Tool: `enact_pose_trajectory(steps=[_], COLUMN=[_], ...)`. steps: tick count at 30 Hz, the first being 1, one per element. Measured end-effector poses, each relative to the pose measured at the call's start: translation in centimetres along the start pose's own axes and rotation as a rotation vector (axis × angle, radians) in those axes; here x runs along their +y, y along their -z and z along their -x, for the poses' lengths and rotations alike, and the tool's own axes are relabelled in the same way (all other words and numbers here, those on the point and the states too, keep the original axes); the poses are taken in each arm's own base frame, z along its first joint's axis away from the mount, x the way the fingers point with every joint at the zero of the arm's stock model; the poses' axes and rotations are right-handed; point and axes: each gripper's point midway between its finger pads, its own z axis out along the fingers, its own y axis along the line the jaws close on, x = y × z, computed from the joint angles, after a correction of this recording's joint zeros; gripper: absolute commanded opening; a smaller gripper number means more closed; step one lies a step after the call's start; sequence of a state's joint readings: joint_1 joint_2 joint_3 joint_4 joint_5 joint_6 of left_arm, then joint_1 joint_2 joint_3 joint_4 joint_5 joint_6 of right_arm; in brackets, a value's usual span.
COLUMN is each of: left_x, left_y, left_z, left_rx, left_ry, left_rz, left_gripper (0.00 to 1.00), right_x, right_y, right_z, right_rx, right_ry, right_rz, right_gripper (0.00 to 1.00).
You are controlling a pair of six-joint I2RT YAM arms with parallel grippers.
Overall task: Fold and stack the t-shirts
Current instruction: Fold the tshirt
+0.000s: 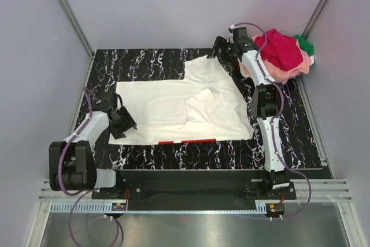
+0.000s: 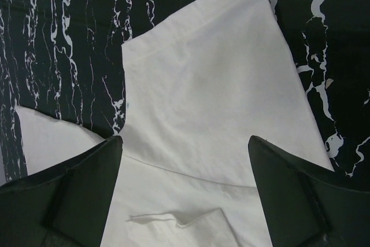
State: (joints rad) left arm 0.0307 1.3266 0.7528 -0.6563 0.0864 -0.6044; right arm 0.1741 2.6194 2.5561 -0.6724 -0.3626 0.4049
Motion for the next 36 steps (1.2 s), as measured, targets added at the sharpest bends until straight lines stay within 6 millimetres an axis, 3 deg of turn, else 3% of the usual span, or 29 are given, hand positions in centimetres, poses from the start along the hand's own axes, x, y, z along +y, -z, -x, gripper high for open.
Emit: enact_pose_trajectory(steps=[5,9,12,16,18,20,24,29,32,36], left_x=[0.1,-1.0,-2.6,-4.6,-4.8,-4.2,-2.6,-1.8,-1.4,-1.1], left_y=[-1.3,-2.4,-3.2,-3.5,-3.7,-3.6,-2.8,-0.6,0.8,2.7], left_z=[1.2,3.9,7.3,13.2,15.9,17.0,16.4,11.6,8.9,6.3], left_rx=[-0.006,-0.025,-0.043,-0.116,-0.152,-0.172,-0.175,-0.141,-0.121,-0.117], left_ry=[0.01,0.026,0.045,0.089,0.12,0.144,0.167,0.123,0.08,0.029], left_rz=[0.043,0.068,0.07,0.052,0.039,0.04,0.055,0.026,-0.005,-0.058], left_gripper=[0.64,0.64,0.66,0.65,0.65,0.65,0.66,0.67,0.67,0.68], right_x=[-0.9,-2.6,-2.8,-2.4,-2.1,-1.7,-0.2,0.8,-0.2,-3.2], right_y=[-1.2,-2.0,-2.2,-2.1,-2.0,-1.8,-1.4,-1.6,-2.7,-5.5], right_z=[-2.3,-5.1,-5.7,-5.0,-4.7,-4.0,-1.3,3.3,4.9,4.3], right_rx=[0.05,0.116,0.132,0.112,0.104,0.086,0.007,-0.151,-0.227,-0.259], right_ry=[-0.001,-0.028,-0.034,-0.025,-0.025,-0.021,0.006,0.057,0.069,0.055], right_rz=[-0.009,-0.04,-0.04,-0.025,-0.019,-0.01,0.022,0.029,-0.008,-0.077], right_gripper=[0.96,0.96,0.96,0.97,0.97,0.99,1.0,1.0,1.0,1.0])
